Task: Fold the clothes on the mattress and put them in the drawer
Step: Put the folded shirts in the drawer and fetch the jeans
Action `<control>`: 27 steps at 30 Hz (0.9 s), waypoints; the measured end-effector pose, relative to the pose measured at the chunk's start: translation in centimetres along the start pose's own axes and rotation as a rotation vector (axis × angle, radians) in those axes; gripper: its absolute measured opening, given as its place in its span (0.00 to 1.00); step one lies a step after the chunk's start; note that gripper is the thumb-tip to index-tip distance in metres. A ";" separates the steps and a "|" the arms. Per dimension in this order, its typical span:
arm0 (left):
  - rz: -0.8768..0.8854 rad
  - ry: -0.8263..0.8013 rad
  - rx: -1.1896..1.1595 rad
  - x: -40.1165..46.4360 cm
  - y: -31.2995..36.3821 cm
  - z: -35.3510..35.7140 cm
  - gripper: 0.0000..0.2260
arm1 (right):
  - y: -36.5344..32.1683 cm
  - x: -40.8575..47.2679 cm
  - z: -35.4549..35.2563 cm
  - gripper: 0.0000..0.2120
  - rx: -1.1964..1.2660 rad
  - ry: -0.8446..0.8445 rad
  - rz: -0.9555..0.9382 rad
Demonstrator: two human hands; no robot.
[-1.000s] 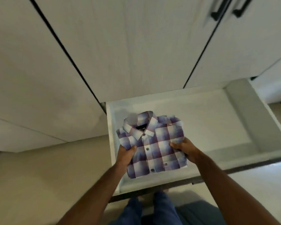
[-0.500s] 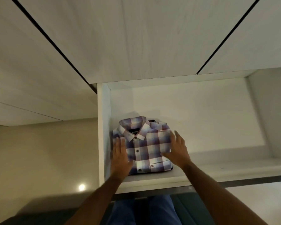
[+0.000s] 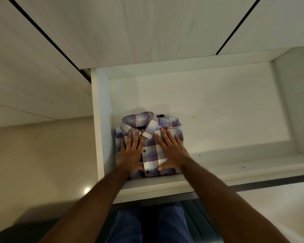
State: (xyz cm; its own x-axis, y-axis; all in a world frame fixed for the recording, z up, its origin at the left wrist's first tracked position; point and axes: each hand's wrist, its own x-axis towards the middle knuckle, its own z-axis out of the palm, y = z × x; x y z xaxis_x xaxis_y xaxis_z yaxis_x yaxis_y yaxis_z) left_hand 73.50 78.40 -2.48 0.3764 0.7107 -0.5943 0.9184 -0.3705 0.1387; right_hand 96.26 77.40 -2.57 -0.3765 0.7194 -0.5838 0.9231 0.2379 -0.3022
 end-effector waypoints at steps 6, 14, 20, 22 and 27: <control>0.097 0.063 0.152 -4.0 0.5 -5.6 0.26 | -0.3 -7.4 -3.8 0.52 0.184 0.037 0.103; 0.516 0.306 0.324 -5.2 9.3 -12.3 0.14 | 0.4 -21.8 -3.9 0.44 0.333 0.260 0.517; 0.910 0.194 0.546 -6.6 25.1 -11.2 0.23 | 1.2 -33.8 4.4 0.41 0.566 0.459 0.861; 0.991 0.168 0.624 -7.7 29.5 -9.1 0.24 | 0.9 -36.9 8.4 0.40 0.656 0.475 0.961; 1.211 -0.008 0.764 -11.9 40.1 -1.4 0.23 | -2.8 -44.5 20.8 0.40 0.890 0.521 1.245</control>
State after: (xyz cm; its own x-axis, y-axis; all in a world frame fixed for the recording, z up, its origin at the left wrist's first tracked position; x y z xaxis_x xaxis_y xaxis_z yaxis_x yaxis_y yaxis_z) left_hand 106.00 55.92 11.28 0.8635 -0.2725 -0.4244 -0.2528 -0.9620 0.1034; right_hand 108.75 31.17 8.60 0.7696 0.3430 -0.5385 0.2142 -0.9333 -0.2884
